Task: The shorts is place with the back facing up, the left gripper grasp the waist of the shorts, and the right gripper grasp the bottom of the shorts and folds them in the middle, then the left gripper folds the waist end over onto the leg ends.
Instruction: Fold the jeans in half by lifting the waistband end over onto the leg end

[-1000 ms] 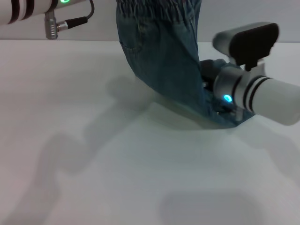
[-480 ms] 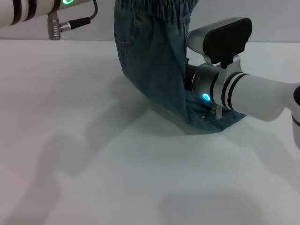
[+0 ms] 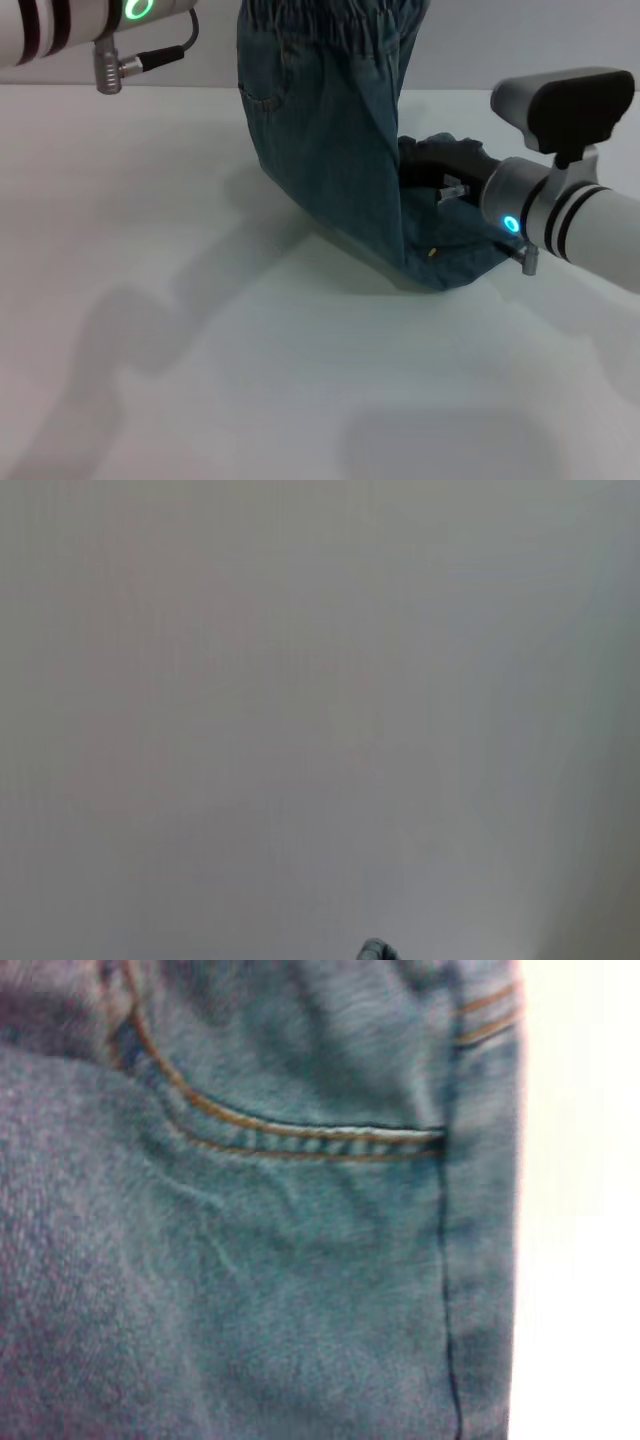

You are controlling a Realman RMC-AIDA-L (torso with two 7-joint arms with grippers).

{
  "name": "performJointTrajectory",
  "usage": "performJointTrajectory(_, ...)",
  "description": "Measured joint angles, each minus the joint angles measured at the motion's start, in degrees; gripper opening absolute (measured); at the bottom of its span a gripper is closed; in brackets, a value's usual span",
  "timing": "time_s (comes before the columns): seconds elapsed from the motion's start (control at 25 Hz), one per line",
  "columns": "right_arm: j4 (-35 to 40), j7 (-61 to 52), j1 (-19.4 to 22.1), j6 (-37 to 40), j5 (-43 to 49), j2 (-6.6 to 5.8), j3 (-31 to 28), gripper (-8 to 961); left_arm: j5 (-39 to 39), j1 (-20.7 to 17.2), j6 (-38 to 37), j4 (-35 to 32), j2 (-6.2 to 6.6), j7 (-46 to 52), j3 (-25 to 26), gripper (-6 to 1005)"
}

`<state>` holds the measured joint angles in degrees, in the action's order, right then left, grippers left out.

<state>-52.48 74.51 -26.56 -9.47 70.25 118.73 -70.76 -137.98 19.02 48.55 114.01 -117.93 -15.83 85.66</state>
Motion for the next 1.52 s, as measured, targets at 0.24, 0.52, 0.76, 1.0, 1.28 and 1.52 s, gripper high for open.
performJointTrajectory(0.24,1.0,0.1,0.3,2.9,1.1,0.17,-1.7,1,0.0,0.5,0.0,-0.4,-0.08,-0.6,0.0,47)
performJointTrajectory(0.52,3.2,-0.2,-3.9,1.4,0.8,0.44,-1.6,1,0.0,0.3,-0.7,-0.8,-0.13,-0.7,-0.5,47)
performJointTrajectory(0.76,3.3,-0.8,-7.3,0.9,-2.6,0.43,2.9,1,0.0,0.6,-2.0,-2.7,-0.2,-0.7,-1.2,48)
performJointTrajectory(1.0,3.4,-1.1,-8.4,-1.2,-3.7,0.46,4.5,1,0.0,0.8,-2.5,-3.2,-0.11,-0.7,-1.2,48)
performJointTrajectory(1.28,4.9,-0.9,-11.5,-1.7,-7.0,0.48,8.1,1,0.1,0.9,-2.8,-3.2,-0.02,-0.7,-1.2,47)
performJointTrajectory(1.52,5.7,-0.7,-12.6,-1.6,-7.0,0.56,8.7,1,0.1,1.1,-3.0,-3.6,-0.06,-0.7,-1.4,47)
